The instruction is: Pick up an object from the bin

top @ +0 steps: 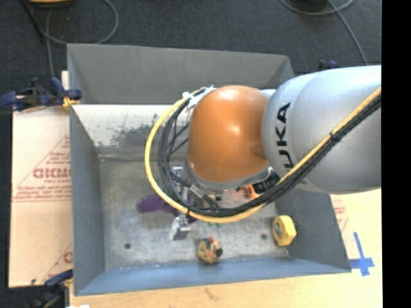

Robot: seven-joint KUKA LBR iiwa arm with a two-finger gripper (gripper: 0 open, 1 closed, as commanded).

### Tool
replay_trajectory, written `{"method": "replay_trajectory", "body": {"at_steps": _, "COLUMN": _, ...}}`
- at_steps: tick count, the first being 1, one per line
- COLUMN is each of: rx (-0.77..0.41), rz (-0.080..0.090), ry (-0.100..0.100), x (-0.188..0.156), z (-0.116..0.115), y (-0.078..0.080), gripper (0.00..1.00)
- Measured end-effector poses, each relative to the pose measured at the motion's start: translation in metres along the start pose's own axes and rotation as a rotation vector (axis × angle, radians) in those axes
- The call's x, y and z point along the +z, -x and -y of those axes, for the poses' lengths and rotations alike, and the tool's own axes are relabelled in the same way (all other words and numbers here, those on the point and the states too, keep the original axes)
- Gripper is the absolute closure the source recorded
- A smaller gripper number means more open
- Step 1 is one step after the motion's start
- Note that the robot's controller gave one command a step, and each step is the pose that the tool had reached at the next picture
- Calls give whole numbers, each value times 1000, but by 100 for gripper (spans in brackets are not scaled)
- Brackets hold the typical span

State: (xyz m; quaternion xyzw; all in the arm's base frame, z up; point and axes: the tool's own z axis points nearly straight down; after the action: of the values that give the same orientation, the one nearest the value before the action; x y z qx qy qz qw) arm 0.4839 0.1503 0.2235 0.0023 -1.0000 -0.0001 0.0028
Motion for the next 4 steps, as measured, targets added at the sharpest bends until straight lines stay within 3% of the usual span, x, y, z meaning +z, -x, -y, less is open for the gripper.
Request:
{"method": "replay_trajectory", "body": {"at_steps": 1, "rx": 4, "rz": 8, "ry": 2, "x": -4, "z": 1, "y": 2, "gripper": 0}}
{"method": "replay_trajectory", "body": {"at_steps": 3, "rx": 20, "rz": 13, "ry": 2, "x": 141, "z": 50, "y": 75, "gripper": 0}}
{"method": "replay_trajectory", "body": {"at_steps": 4, "rx": 24, "rz": 12, "ry": 3, "x": 143, "z": 51, "y": 78, "gripper": 0}}
